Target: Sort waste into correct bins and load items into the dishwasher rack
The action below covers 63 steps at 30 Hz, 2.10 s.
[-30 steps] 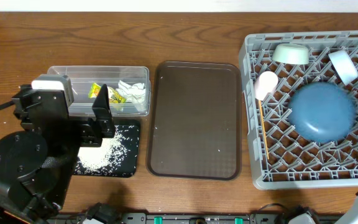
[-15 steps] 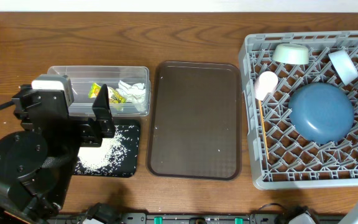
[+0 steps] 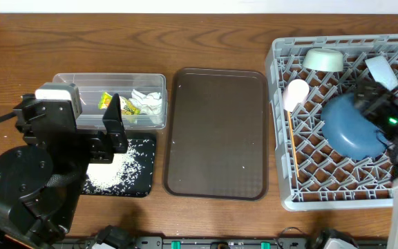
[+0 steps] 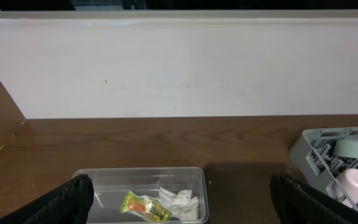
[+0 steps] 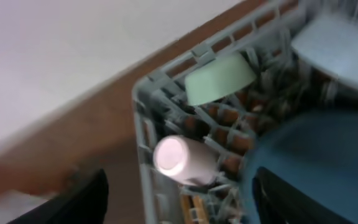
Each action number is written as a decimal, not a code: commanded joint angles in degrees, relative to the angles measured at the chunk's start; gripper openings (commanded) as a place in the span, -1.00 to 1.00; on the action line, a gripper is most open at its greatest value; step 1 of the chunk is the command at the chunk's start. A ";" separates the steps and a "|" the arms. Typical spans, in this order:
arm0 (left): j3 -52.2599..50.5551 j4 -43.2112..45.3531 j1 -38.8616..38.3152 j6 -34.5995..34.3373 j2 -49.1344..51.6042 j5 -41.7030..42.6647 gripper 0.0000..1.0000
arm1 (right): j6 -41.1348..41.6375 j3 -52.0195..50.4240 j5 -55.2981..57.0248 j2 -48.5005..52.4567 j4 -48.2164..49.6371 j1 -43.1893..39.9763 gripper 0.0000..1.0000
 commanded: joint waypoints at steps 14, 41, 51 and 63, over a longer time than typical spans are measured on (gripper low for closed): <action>0.74 0.15 0.31 0.35 -0.04 -0.92 0.87 | -18.32 2.43 23.98 1.92 -5.03 14.88 0.99; 0.74 0.15 0.31 0.35 -0.04 -0.94 0.87 | -18.32 2.01 23.98 -2.01 -8.02 14.91 0.98; 0.74 0.15 0.31 0.35 -0.04 -0.94 0.87 | -18.38 2.01 24.06 -24.55 -11.63 22.34 0.98; 0.74 0.15 0.31 0.35 -0.04 -0.94 0.87 | -18.34 -3.41 25.07 -54.69 -13.55 32.20 0.99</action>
